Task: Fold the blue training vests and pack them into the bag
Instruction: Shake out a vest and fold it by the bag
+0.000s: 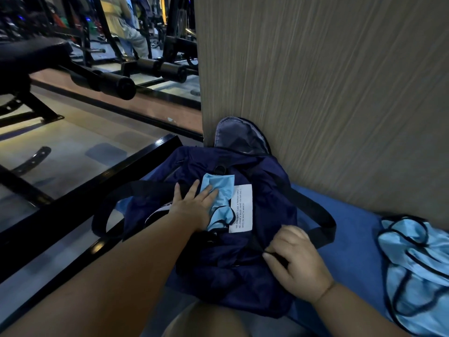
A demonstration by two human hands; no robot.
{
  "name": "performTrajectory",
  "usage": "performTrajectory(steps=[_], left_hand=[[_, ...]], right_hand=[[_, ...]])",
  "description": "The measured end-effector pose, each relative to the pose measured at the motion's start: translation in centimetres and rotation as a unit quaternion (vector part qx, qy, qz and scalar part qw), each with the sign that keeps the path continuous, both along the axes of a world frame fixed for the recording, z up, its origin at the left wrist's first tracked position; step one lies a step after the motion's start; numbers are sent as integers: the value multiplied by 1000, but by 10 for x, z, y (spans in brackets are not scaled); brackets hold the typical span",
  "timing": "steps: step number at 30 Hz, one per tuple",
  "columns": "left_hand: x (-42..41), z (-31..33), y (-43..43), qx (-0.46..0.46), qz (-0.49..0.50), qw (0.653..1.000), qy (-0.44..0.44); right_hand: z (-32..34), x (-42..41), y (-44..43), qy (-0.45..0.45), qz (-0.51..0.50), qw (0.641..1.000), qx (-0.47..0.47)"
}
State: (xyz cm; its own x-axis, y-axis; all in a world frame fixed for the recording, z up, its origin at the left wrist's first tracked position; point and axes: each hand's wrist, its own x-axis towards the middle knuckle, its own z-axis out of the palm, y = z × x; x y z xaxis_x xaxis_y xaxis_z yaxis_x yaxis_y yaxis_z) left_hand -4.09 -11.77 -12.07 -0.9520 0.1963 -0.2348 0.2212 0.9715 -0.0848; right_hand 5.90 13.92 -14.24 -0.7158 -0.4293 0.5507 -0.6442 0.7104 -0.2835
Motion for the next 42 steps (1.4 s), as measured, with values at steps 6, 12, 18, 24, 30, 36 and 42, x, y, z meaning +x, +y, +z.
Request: performTrajectory(steps=[6,12,18,24,30,36,42], left_hand=[[8,5,0,203,-25,972,119],[23,2,1,228,-58,970,63],[23,-2,-1,49,-53,997,33],[18,5,-3,39,-54,997,-39],[14,9,-1,25,-65,995,-68],[20,17,0,53,-100,990,-85],[21,27,-16,173,20,964,200]], right_hand=[[42,-22,-40,-171,-147,973,53],[53,-45,-85,-291,-256,916,107],[44,-52,-91,-346,-297,884,103],[40,-50,-75,-325,-260,908,-50],[29,-40,-61,-240,-196,918,-246],[29,-27,-59,-186,-167,937,-244],[39,-33,-67,-265,-266,927,-13]])
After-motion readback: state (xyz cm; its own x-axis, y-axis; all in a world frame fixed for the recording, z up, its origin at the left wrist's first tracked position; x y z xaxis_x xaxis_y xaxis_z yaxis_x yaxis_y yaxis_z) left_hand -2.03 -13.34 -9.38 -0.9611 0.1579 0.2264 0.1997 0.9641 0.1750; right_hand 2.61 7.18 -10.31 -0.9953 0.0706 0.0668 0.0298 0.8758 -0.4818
